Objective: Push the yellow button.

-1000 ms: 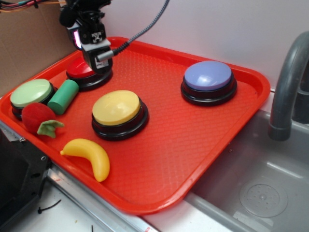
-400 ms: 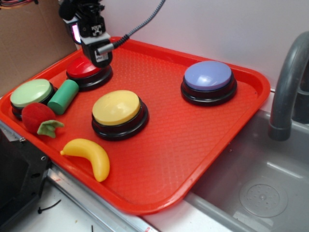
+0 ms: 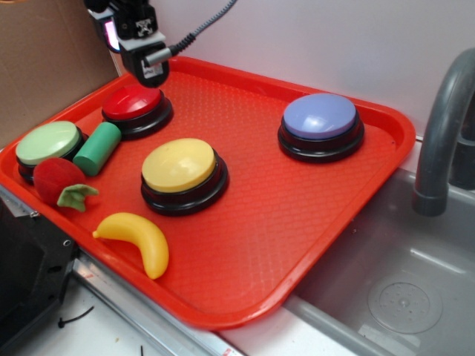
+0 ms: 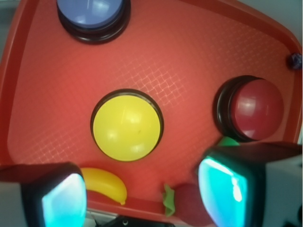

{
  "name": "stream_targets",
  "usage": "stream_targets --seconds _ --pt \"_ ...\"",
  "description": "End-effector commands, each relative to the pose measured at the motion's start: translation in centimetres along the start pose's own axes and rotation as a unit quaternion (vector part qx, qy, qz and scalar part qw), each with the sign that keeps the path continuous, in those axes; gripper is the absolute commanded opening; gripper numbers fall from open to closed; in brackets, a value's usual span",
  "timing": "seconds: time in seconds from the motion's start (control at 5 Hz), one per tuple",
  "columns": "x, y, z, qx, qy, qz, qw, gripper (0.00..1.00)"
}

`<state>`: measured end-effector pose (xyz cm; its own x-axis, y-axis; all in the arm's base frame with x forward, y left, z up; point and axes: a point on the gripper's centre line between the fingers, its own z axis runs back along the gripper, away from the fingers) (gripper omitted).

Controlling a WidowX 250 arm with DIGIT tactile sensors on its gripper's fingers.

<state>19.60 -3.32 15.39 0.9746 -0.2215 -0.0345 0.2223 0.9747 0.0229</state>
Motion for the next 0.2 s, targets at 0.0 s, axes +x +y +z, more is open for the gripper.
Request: stream_targets --seconds 0.0 --pt "0.16 -0.17 2.47 0.004 -0.055 0.011 0.998 1.00"
